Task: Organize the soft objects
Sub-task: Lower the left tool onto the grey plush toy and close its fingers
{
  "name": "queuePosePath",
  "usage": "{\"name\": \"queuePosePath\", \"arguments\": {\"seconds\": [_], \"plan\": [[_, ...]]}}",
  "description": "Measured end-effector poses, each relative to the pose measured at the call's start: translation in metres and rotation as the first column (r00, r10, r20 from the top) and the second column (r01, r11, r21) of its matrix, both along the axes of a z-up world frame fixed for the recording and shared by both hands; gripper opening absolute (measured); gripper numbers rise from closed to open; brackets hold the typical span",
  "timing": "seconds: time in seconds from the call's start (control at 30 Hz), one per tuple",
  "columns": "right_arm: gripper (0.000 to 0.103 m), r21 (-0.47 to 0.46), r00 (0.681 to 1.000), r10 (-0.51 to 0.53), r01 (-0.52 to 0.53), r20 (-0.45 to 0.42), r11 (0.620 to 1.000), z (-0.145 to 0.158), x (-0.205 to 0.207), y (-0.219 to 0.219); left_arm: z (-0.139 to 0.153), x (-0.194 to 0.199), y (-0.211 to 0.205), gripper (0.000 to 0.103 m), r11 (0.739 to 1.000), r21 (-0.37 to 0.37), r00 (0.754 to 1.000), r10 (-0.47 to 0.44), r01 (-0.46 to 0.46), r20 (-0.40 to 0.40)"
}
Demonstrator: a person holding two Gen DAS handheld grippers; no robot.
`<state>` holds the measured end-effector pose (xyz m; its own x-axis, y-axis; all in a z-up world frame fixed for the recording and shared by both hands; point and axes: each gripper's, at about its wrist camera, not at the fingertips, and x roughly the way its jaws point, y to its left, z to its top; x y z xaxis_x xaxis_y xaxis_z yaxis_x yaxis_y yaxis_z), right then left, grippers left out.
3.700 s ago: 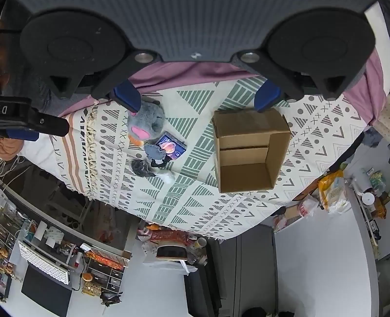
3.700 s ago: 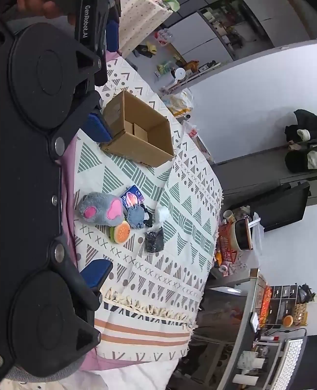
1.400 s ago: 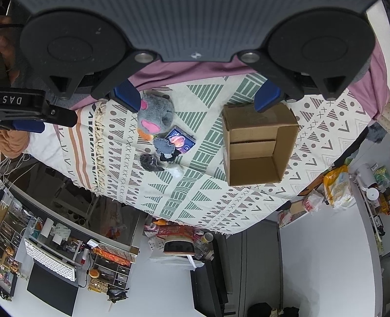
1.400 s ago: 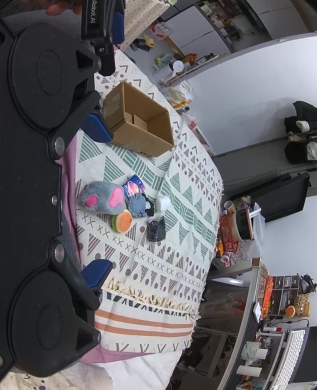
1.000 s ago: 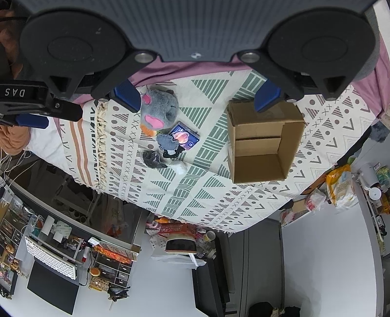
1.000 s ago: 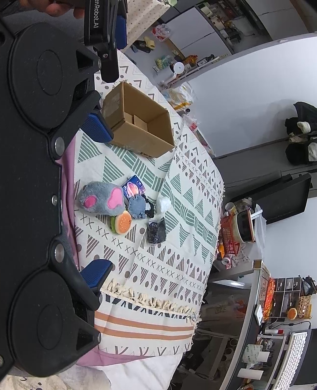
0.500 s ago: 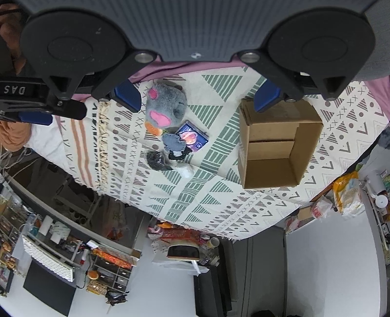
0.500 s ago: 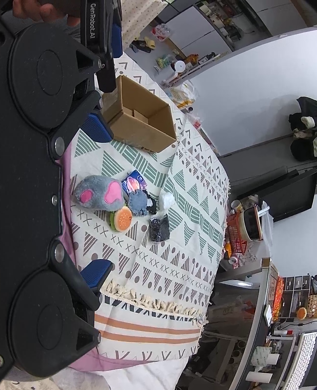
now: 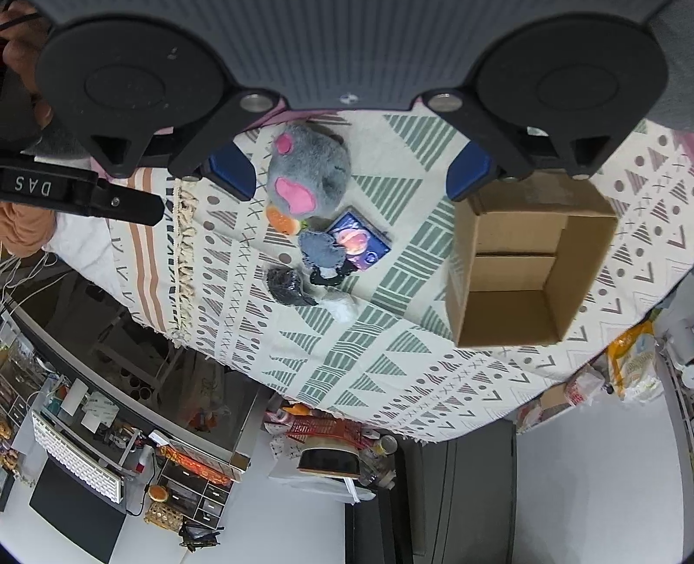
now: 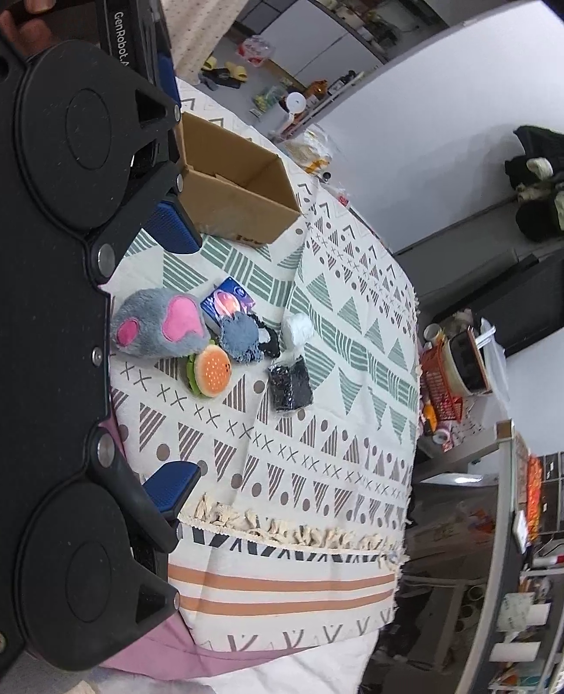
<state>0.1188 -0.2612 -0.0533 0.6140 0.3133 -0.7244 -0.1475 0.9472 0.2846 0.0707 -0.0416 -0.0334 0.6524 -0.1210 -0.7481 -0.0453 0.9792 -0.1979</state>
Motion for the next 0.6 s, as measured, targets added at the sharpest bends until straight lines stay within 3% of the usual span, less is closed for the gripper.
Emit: {"name": "queuePosePath", "arguments": {"seconds": [0.13, 0.17, 0.3, 0.33, 0.47, 0.6], "plan": [[0.102, 0.023, 0.999, -0.018, 0.018, -0.029, 1.000, -0.009, 0.010, -0.005, -0.007, 0.011, -0.006, 0.081, 1.000, -0.026, 1.000, 0.001, -0.001, -0.004], [0.100, 0.024, 0.999, -0.021, 0.022, -0.036, 0.999, -0.011, 0.012, -0.005, -0.008, 0.014, -0.008, 0.073, 0.999, -0.035, 1.000, -0.003, 0.003, -0.006], [0.078, 0.049, 0.995, -0.039, 0.044, -0.093, 0.998, -0.024, 0.020, -0.010, -0.020, 0.027, -0.015, 0.049, 0.996, -0.090, 0.999, -0.019, 0.016, -0.037], [0.074, 0.058, 0.993, -0.040, 0.046, -0.109, 0.997, -0.027, 0.022, -0.011, -0.023, 0.030, -0.018, 0.046, 0.995, -0.101, 0.999, -0.027, 0.022, -0.046], [0.073, 0.068, 0.991, -0.037, 0.046, -0.129, 0.997, -0.033, 0.025, -0.012, -0.039, 0.041, -0.030, 0.041, 0.993, -0.112, 0.995, -0.054, 0.045, -0.081], [0.066, 0.087, 0.987, -0.038, 0.052, -0.154, 0.995, -0.040, 0.030, -0.014, -0.054, 0.051, -0.037, 0.029, 0.989, -0.138, 0.990, -0.070, 0.053, -0.118]]}}
